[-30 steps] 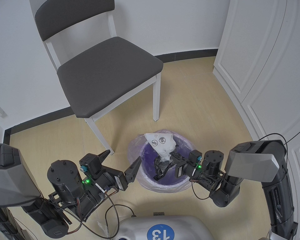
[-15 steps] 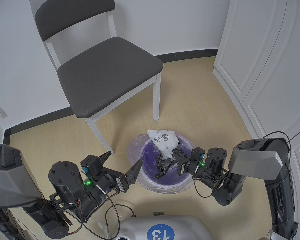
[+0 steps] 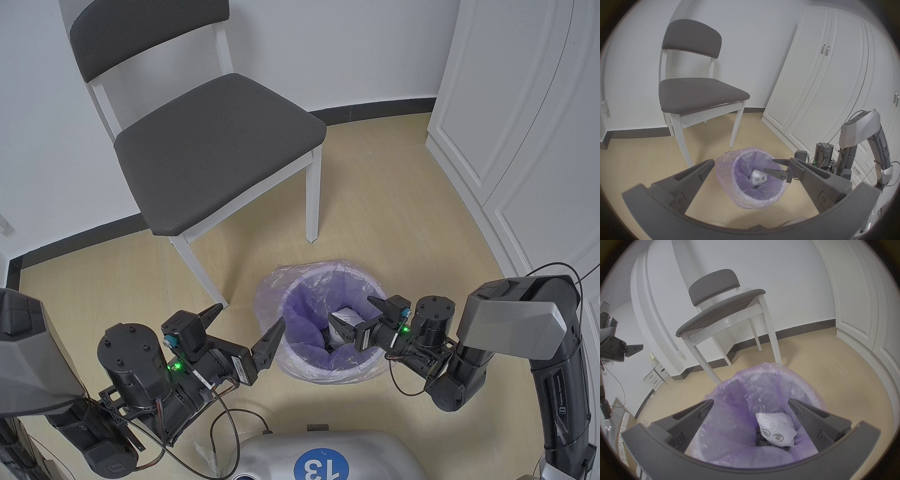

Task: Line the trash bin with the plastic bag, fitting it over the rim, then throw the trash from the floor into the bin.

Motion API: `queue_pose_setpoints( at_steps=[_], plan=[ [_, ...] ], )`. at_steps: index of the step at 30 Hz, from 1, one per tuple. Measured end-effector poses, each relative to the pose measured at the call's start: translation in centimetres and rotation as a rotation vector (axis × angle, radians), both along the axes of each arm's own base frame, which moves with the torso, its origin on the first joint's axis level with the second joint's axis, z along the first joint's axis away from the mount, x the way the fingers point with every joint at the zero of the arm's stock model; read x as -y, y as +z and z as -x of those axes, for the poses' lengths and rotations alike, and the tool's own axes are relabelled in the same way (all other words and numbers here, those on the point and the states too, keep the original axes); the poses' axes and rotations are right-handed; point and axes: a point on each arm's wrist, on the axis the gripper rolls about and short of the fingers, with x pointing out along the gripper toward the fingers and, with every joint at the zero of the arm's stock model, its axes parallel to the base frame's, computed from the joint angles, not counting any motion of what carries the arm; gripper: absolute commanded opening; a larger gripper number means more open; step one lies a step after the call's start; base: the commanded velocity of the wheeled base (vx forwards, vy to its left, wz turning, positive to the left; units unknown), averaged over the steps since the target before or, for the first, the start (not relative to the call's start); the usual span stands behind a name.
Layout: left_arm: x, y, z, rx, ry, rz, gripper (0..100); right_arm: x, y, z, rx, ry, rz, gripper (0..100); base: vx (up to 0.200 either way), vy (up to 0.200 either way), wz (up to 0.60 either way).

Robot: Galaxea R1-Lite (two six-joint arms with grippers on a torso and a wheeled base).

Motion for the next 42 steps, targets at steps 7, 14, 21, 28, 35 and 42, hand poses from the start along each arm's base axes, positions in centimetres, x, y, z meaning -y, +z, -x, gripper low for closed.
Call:
queue_pose_setpoints(
  at_steps=[7,14,21,28,35,42],
  plan=[
    [0.1,-0.2,-0.1,-0.006,0.0,-0.005,100,1.1,1.1,-0.5,0.035,-0.029,0.013,100,0.0,0.0,0.0],
    [0.1,-0.3,-0.1,-0.009,0.002,-0.008,100,6.3,2.1,-0.5,-0.045,-0.084,0.248,100,0.0,0.0,0.0],
    [0.1,-0.5,-0.2,-0.014,0.002,-0.012,100,11.8,3.0,1.8,-0.09,0.059,0.509,100,0.0,0.0,0.0],
    [0.2,-0.7,-0.2,-0.019,0.0,-0.016,100,11.9,1.2,3.2,-0.106,0.168,0.594,100,0.0,0.0,0.0],
    [0.2,-0.7,-0.3,-0.021,0.001,-0.018,100,10.8,-2.1,3.2,-0.131,0.238,0.622,100,0.0,0.0,0.0],
    [0.3,-0.8,-0.3,-0.022,0.001,-0.02,100,10.0,-4.2,1.6,-0.109,0.225,0.592,0,0.0,0.0,0.0]
  ],
)
